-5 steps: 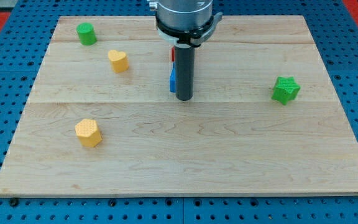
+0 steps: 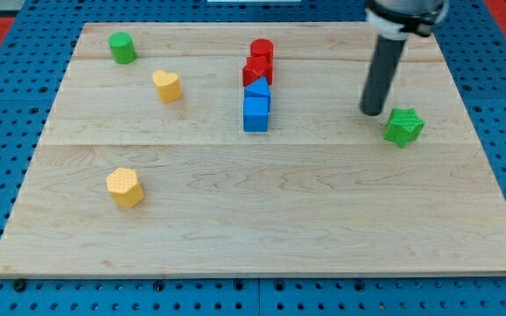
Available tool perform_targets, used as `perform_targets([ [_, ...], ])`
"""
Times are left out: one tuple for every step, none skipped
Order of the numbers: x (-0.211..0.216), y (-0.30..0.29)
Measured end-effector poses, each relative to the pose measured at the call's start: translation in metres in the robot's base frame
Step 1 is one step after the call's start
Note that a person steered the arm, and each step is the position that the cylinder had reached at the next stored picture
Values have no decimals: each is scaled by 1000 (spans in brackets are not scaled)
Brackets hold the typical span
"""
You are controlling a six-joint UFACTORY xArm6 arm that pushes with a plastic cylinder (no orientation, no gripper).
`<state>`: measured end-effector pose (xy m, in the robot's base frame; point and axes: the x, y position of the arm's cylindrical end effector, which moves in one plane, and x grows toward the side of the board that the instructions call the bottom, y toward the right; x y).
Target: Slide the green star towards center left
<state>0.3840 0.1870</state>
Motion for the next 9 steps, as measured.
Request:
perform_targets([
  [33, 76],
  [51, 61],
  [44, -9],
  [26, -29],
  [23, -63],
  [67, -128],
  [77, -141],
  [95, -140],
  [98, -175],
])
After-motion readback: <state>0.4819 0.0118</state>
